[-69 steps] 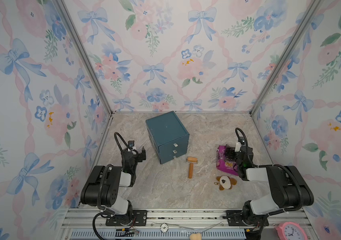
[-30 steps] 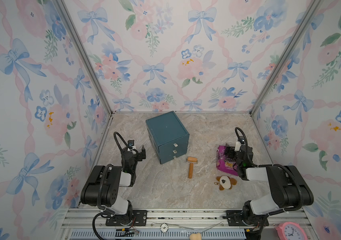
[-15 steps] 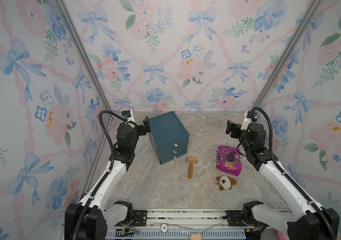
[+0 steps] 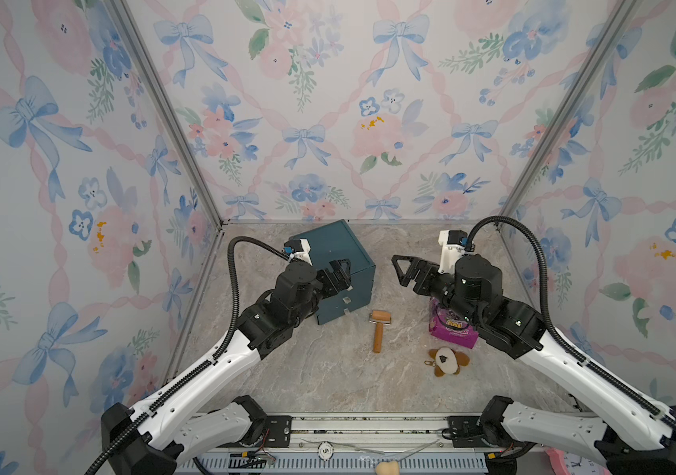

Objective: Take the mice out of the drawer
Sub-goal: Adjust the storage box at the center of the board.

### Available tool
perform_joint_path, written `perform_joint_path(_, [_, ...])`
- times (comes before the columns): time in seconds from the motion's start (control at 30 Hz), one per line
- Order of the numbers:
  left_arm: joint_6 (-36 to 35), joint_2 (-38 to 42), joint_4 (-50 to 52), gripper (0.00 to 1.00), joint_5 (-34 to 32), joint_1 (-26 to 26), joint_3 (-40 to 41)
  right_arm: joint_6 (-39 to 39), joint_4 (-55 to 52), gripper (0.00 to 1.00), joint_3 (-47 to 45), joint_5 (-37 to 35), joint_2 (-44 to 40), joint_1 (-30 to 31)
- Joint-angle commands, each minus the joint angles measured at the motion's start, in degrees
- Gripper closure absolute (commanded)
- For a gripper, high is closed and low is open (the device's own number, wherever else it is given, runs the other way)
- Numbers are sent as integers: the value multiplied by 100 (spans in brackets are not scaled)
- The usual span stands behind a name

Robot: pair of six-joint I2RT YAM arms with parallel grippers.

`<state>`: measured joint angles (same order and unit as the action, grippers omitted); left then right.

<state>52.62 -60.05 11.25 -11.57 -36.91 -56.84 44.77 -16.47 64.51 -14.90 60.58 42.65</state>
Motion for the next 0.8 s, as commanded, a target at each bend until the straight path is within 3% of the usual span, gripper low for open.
perform_joint_path(0.0, [-70,110,-428,2,1166,991,128,819,98,4,-210,-207,324,-230])
perform_joint_path(0.07, [-471,8,-562,2,1438,1682,-21,1112,-302,4,-69,-454,692,-217])
perform_joint_path(0.17, [-1571,-861,-205,2,2259,2784,-901,1387,-705,4,253,-564,1199,-81])
perform_joint_path(0.27, [-2377,-2134,265,2,3671,3465,-1828,1430,-304,4,309,-481,1565,62])
perform_joint_path(0.33, [-2885,-2874,483,2,4640,3633,-2316,1539,145,4,293,-301,1798,114])
perform_joint_path(0.53, [-3669,-4141,853,2,6055,3652,-3018,1817,967,4,472,-216,2529,450])
perform_joint_path(0.63, [-3922,-4302,1127,2,6404,3581,-3164,1802,1170,4,747,0,2931,479])
perform_joint_path(0.77, [-4317,-3817,1546,2,6478,3591,-2720,1518,1468,4,1269,381,3522,454])
